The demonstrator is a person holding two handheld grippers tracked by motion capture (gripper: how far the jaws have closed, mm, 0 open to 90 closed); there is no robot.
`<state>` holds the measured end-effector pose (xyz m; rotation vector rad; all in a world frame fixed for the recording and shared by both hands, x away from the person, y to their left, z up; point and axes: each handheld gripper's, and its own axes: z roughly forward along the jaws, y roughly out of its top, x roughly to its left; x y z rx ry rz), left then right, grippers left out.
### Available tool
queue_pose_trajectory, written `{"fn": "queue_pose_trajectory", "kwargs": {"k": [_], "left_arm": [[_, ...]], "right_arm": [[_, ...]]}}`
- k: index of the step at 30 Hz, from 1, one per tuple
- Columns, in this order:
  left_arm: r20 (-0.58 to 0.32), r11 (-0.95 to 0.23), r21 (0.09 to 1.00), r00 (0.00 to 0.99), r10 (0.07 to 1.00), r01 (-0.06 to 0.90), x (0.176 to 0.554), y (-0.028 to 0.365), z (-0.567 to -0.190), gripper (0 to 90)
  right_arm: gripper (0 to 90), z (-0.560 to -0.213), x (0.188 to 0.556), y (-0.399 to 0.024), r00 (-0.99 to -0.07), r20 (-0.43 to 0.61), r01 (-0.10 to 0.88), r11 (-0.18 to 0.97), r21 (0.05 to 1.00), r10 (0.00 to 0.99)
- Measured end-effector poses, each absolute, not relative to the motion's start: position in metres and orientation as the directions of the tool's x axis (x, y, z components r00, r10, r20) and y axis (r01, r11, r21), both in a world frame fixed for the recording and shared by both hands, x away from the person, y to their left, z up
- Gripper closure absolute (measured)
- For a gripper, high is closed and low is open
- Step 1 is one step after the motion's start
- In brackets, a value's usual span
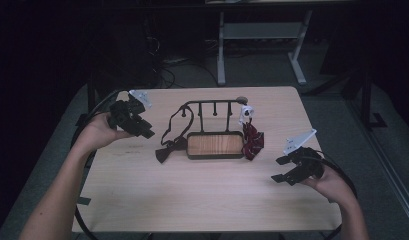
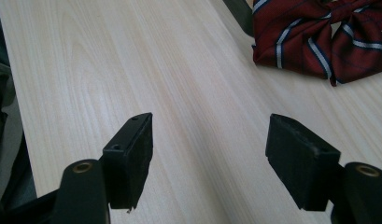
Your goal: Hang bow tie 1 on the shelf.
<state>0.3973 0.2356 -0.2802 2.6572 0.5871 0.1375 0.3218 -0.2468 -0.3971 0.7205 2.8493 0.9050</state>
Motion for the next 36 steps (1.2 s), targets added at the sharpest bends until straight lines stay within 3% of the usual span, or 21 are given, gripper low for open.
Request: {"fn": "queue_pose_trajectory", "kwargs": {"k": [36], "left_arm": [[-0.022, -0.805, 0.434, 0.898, 0.440, 0.404, 0.371, 0.260, -0.322, 55.0]], "right_arm": [[30.7, -0.401, 0.321, -0.250, -0.882, 0.071, 0.424, 0.717, 0.553, 0.466]]}}
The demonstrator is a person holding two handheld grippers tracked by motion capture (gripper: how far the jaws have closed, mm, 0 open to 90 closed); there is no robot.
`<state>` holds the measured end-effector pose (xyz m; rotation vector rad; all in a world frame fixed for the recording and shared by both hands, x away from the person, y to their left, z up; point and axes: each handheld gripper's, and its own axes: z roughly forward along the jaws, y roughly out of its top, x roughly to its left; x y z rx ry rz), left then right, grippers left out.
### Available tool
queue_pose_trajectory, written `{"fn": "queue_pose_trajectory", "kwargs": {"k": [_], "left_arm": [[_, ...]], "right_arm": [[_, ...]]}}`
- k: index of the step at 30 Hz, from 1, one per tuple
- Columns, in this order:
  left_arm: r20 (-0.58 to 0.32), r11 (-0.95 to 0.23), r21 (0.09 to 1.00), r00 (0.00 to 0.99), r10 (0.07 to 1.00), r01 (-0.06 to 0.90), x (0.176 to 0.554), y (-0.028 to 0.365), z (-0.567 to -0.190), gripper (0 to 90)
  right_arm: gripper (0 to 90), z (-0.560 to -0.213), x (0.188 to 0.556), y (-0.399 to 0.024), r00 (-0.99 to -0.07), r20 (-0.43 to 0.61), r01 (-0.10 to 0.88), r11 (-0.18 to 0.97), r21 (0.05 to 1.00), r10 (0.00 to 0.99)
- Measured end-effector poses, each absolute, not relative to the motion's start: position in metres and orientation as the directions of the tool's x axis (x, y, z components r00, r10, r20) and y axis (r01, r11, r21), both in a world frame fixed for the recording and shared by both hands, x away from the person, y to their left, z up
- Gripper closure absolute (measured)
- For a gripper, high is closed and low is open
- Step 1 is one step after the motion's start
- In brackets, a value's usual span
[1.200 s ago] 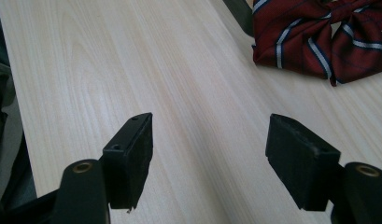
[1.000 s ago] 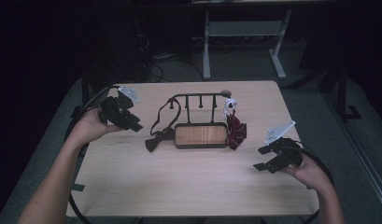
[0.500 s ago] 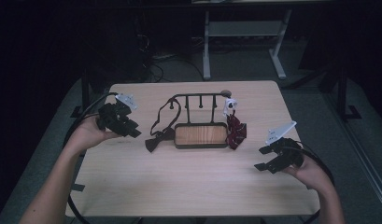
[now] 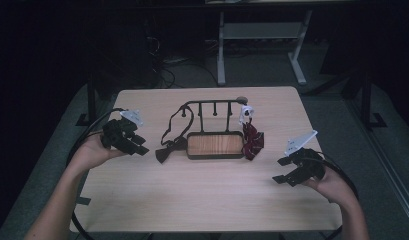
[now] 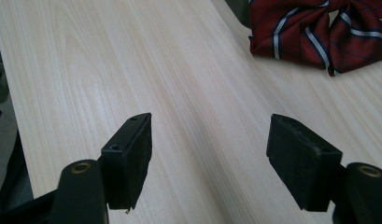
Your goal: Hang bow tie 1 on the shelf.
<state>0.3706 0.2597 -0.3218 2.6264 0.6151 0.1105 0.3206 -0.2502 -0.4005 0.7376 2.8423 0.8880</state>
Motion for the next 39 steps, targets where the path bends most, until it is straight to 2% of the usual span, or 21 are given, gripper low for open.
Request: {"fn": "queue_pose_trajectory", "kwargs": {"k": [39], "left_arm": [[-0.042, -0.779, 0.479, 0.896, 0.442, 0.406, 0.348, 0.262, -0.369, 47.8]], "right_arm": [[30.2, -0.407, 0.317, -0.257, -0.868, 0.089, 0.453, 0.703, 0.548, 0.489]]}}
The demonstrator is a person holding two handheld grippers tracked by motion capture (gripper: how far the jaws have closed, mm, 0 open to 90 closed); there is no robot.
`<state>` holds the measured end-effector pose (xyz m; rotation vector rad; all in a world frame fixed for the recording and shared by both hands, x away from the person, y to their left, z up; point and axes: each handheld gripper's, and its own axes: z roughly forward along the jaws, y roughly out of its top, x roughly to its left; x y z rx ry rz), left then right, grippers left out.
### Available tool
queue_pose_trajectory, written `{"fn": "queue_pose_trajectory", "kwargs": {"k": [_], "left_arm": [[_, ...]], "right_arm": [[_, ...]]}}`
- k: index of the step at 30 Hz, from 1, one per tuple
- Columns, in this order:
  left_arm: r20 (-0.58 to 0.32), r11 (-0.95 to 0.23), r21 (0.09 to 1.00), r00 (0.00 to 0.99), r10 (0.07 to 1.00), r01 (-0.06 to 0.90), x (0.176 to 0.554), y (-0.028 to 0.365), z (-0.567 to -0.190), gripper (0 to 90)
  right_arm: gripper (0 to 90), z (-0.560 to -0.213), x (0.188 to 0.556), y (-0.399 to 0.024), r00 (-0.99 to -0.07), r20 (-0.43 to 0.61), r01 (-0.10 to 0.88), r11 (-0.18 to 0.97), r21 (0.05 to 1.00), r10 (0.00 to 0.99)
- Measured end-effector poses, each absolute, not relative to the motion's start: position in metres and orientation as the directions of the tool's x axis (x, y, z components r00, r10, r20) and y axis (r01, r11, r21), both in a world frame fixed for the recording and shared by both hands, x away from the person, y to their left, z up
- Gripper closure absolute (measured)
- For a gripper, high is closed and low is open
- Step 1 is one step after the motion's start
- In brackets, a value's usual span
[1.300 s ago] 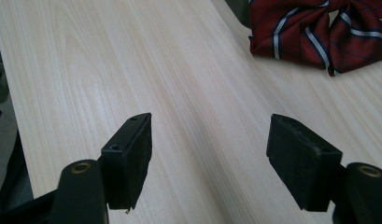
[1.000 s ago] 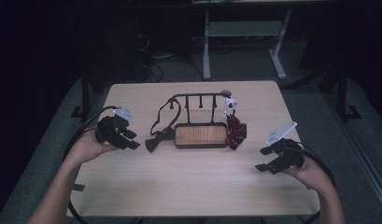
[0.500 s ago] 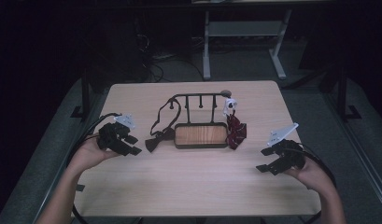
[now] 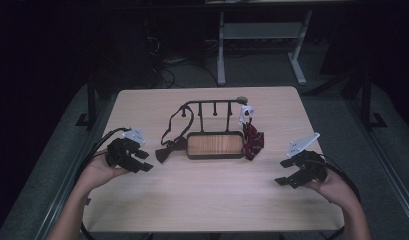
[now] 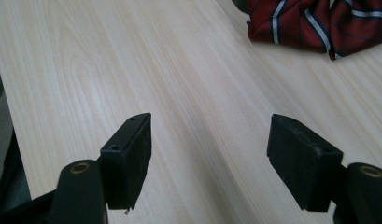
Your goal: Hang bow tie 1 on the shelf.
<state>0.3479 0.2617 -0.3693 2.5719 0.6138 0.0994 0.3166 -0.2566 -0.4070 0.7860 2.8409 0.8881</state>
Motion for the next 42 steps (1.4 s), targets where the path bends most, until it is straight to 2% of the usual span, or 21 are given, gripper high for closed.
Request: {"fn": "queue_pose_trajectory", "kwargs": {"k": [30, 42], "left_arm": [[-0.036, -0.770, 0.503, 0.900, 0.434, 0.392, 0.327, 0.260, -0.397, 44.2], [-0.030, -0.735, 0.540, 0.882, 0.471, 0.411, 0.313, 0.260, -0.409, 39.2]], "right_arm": [[30.3, -0.416, 0.315, -0.257, -0.866, 0.104, 0.463, 0.706, 0.536, 0.489], [30.2, -0.418, 0.314, -0.256, -0.867, 0.099, 0.460, 0.709, 0.535, 0.488]]}}
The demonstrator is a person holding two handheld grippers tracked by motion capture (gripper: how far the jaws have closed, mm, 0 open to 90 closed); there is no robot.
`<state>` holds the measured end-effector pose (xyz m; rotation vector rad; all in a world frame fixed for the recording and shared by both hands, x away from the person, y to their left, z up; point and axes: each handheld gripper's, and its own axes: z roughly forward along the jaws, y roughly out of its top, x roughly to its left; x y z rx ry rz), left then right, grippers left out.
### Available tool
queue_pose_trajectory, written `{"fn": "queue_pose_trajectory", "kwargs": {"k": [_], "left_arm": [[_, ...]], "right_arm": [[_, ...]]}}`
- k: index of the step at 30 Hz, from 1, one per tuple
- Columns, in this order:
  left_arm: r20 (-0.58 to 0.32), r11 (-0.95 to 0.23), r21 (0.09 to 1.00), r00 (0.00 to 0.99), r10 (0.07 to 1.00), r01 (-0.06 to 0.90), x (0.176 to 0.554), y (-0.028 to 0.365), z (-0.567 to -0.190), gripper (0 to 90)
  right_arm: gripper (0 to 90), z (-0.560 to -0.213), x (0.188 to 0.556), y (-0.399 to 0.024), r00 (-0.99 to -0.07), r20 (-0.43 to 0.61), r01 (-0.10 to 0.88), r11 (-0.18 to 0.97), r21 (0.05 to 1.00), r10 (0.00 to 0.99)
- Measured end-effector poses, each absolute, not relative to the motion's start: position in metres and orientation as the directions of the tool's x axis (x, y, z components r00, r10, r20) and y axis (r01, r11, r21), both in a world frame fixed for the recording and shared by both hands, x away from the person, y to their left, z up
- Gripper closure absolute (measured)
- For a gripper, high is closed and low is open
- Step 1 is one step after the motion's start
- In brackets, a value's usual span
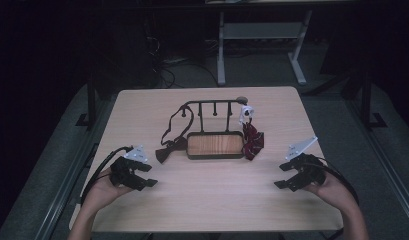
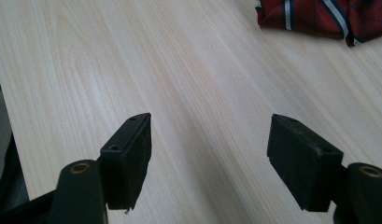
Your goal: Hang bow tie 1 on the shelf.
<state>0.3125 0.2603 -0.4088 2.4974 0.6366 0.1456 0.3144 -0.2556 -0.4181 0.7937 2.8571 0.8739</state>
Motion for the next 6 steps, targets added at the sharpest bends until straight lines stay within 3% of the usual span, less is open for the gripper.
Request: {"fn": "queue_pose_trajectory", "kwargs": {"k": [6], "left_arm": [[-0.037, -0.707, 0.571, 0.874, 0.485, 0.417, 0.3061, 0.2643, -0.4133, 37.2]], "right_arm": [[30.2, -0.4168, 0.3129, -0.2536, -0.870, 0.089, 0.452, 0.712, 0.538, 0.485]]}}
